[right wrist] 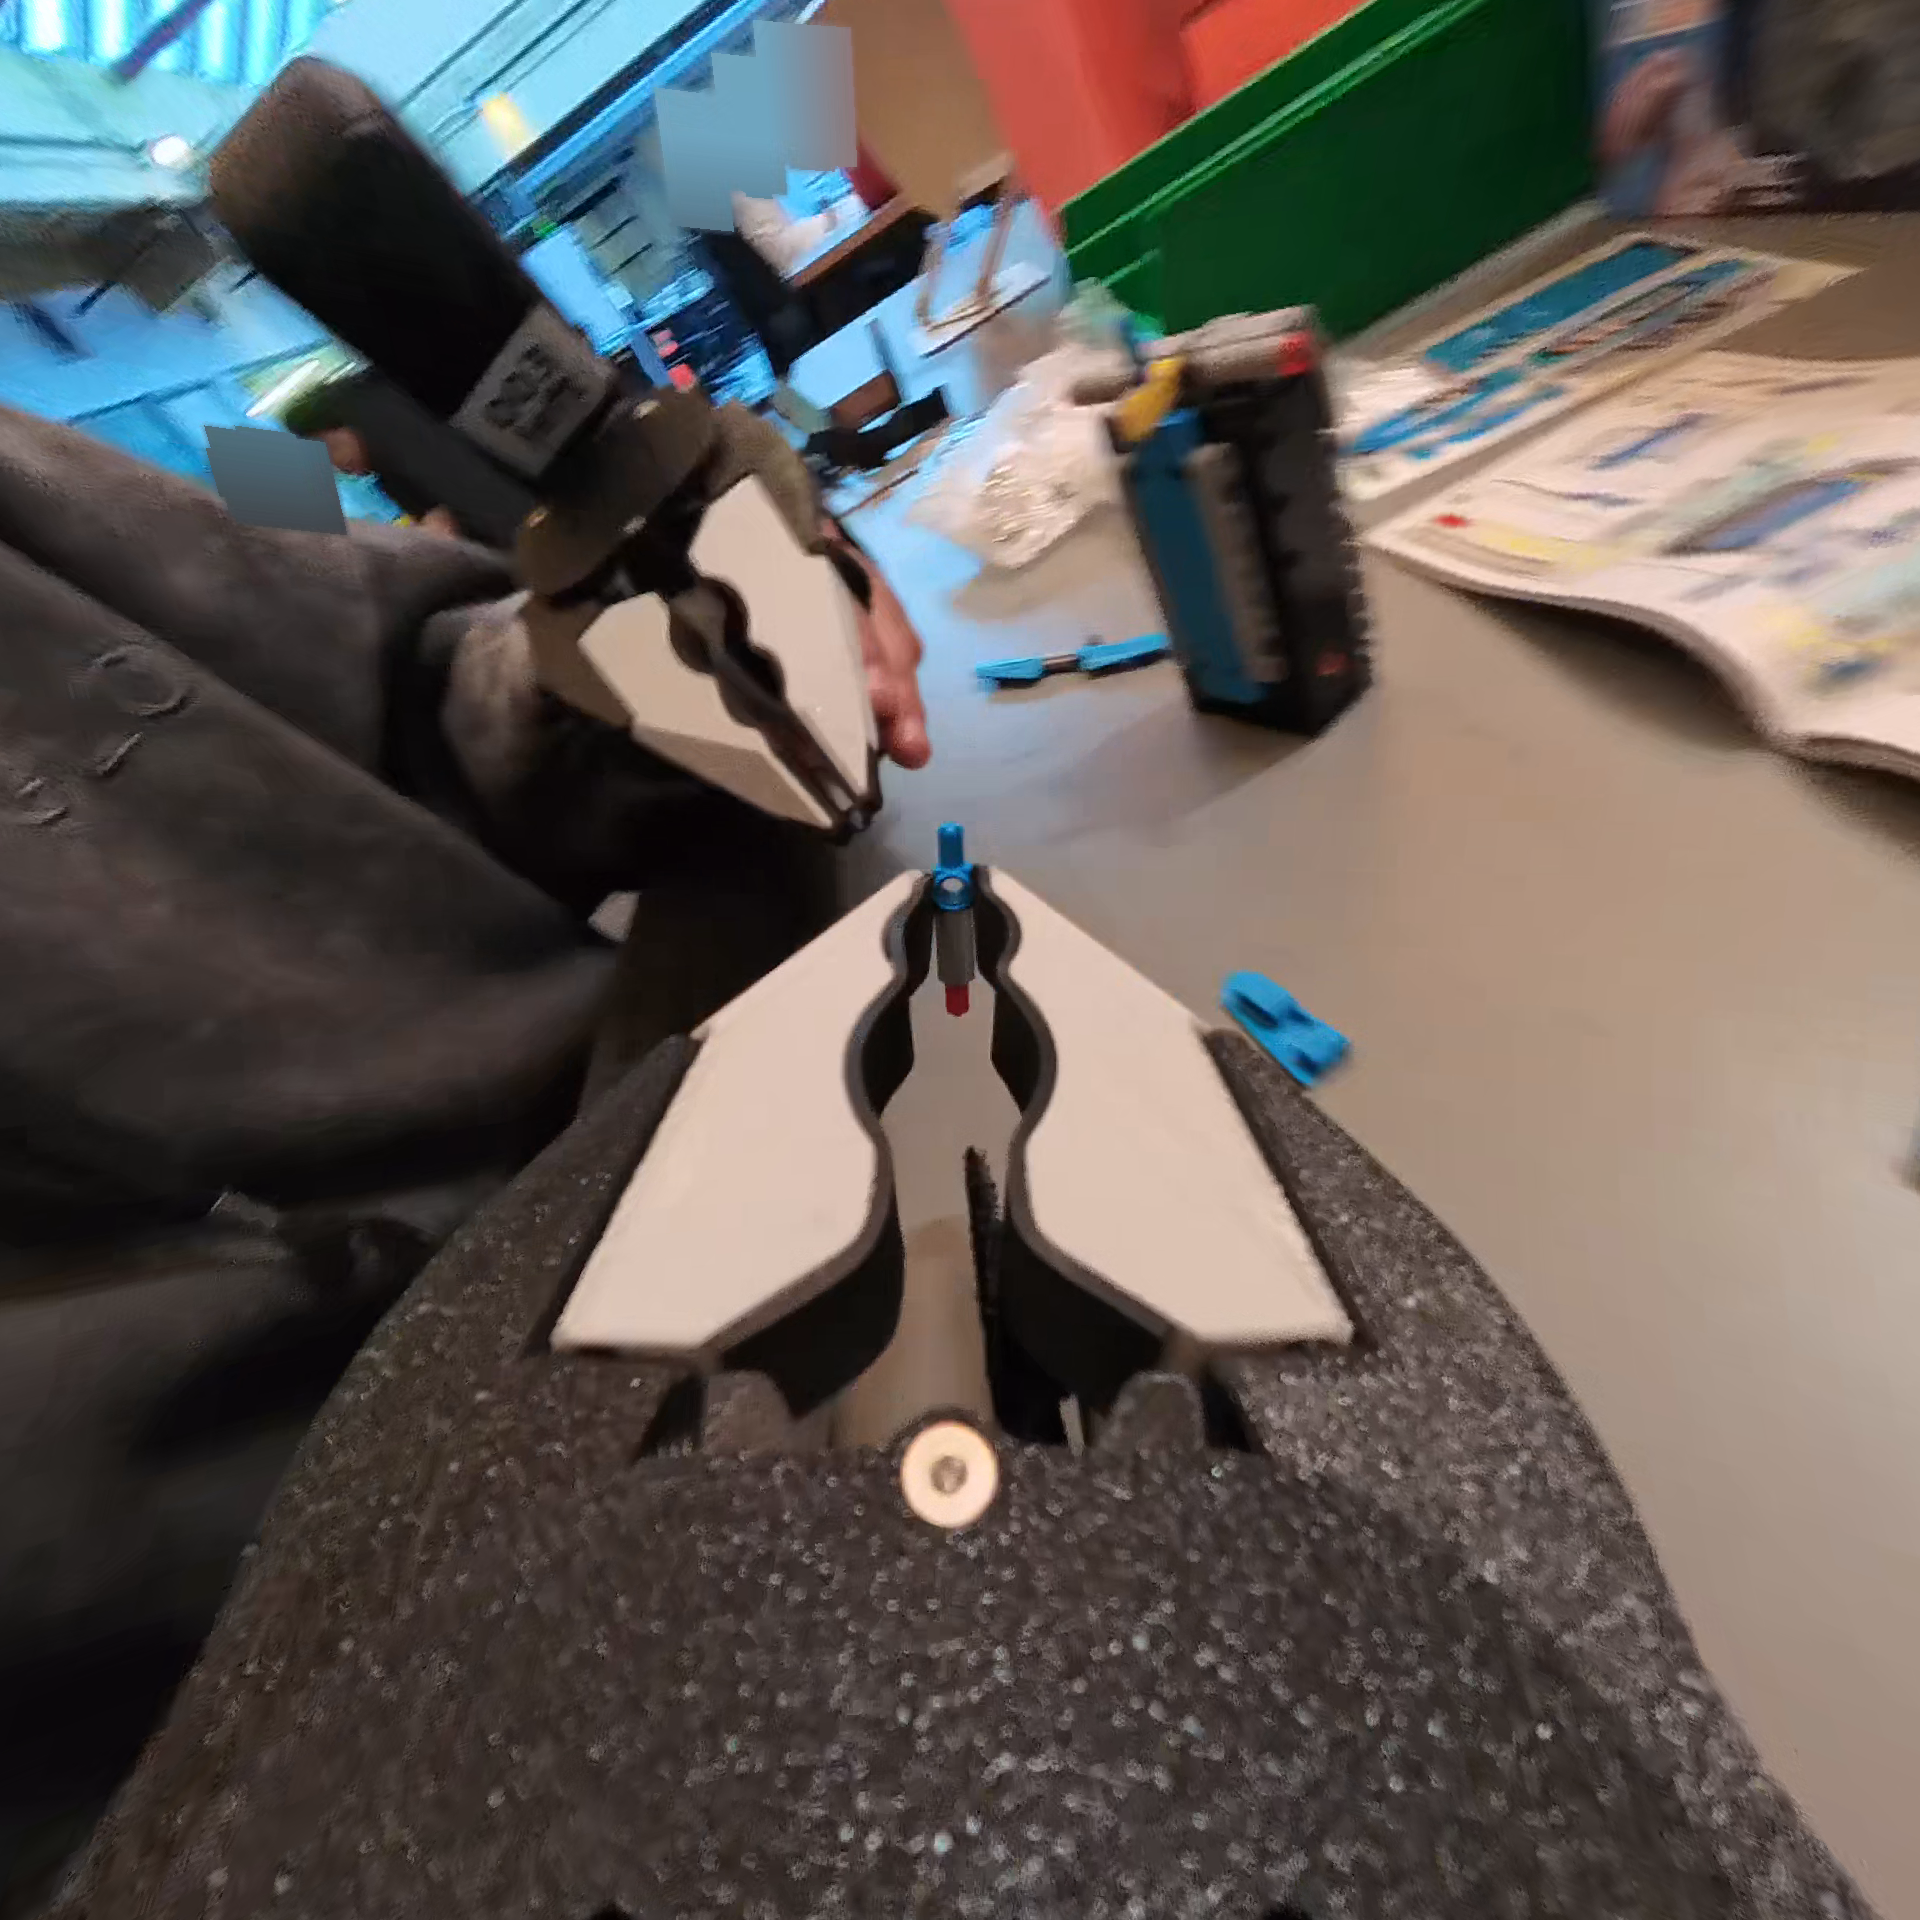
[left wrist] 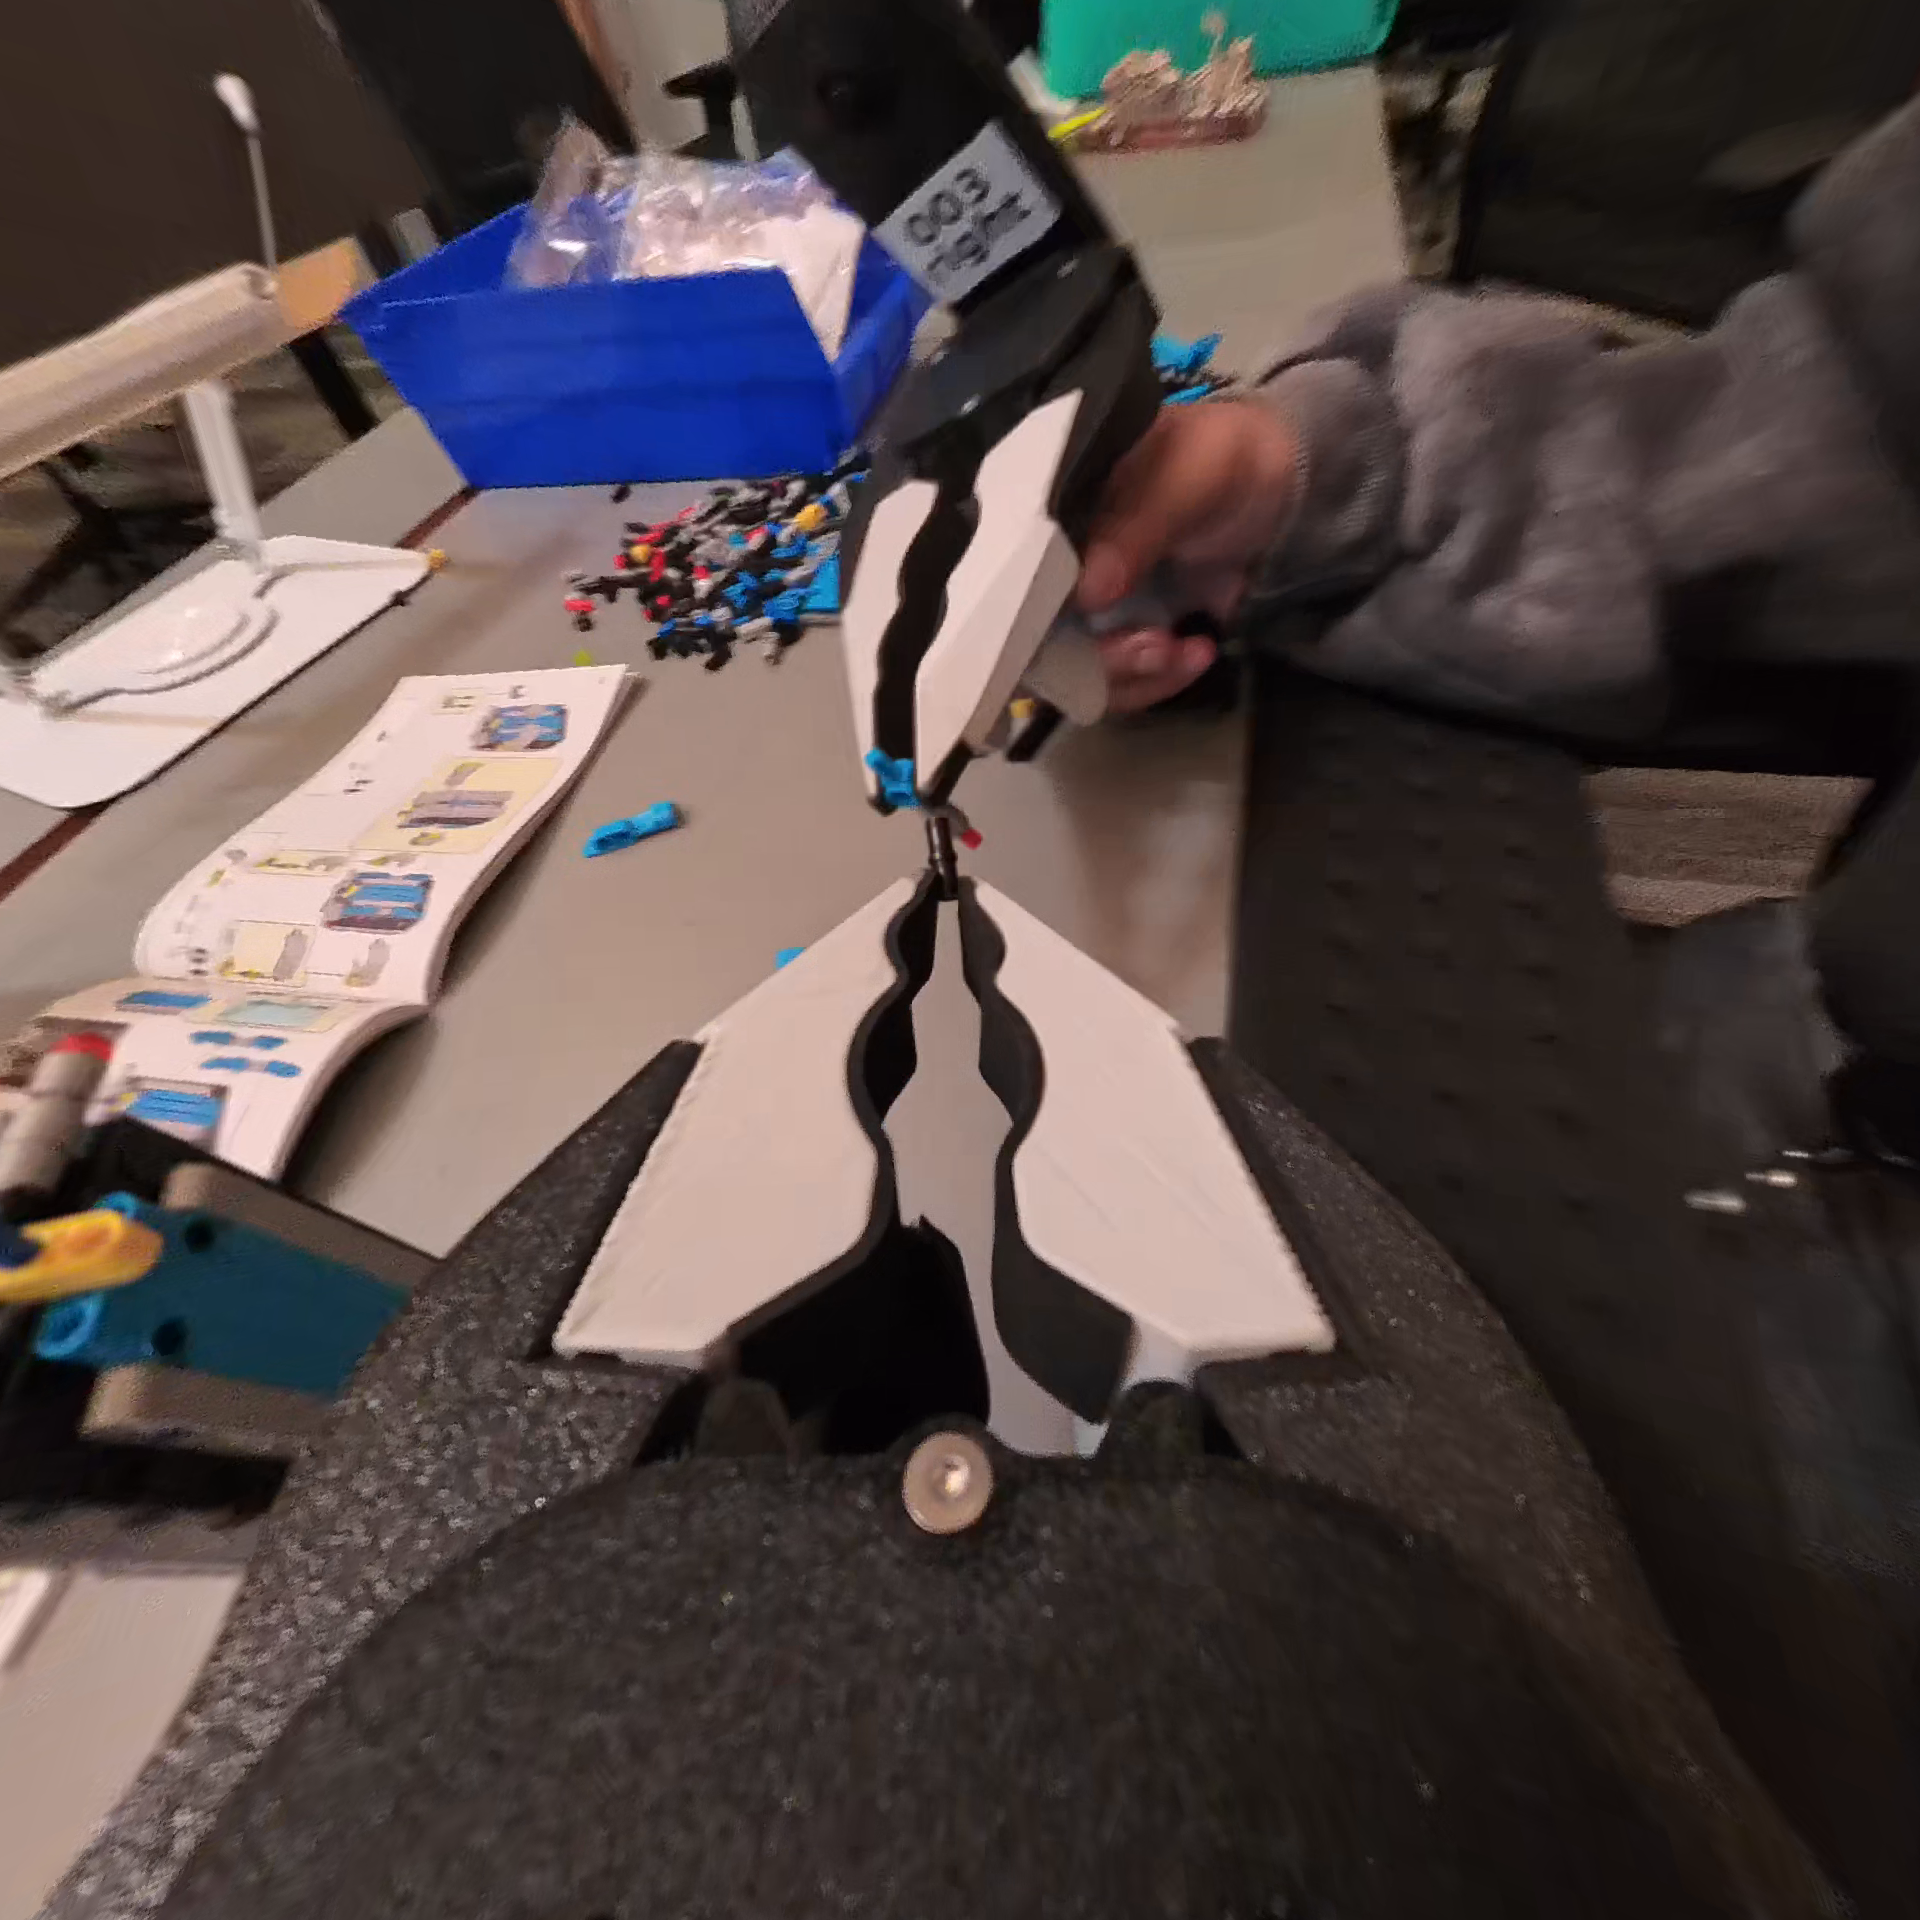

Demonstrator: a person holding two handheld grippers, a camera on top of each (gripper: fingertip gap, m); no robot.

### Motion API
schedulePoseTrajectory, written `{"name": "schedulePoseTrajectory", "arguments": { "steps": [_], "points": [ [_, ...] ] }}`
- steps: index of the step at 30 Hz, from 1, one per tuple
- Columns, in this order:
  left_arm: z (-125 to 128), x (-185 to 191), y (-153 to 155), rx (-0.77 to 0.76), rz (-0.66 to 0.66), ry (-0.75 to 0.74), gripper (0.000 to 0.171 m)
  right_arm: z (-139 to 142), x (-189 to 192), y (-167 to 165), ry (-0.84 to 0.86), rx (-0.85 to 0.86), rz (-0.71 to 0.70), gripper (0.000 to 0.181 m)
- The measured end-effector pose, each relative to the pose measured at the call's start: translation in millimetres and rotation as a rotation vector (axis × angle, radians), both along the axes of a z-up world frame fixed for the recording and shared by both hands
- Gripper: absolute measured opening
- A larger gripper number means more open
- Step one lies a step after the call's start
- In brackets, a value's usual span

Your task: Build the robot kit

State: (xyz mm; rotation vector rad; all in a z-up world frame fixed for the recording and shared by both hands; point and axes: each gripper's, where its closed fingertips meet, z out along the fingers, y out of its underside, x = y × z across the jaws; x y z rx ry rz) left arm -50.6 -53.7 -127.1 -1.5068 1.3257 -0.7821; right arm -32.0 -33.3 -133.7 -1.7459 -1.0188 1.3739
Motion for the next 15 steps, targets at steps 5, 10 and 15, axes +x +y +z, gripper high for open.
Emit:
{"name": "schedulePoseTrajectory", "arguments": {
  "steps": [5,10,15],
  "points": [
    [-14,-33,-10,0.005,0.025,0.047,0.003,-6,-31,-18,-0.035,0.039,0.112,0.007],
    [-30,-44,-14,0.062,0.011,0.124,0.003,-24,-59,-31,-0.133,0.105,0.163,0.007],
    [-24,-48,-13,0.028,0.003,0.07,0.003,-20,-62,-26,-0.106,0.11,0.141,0.007]
  ]
}}
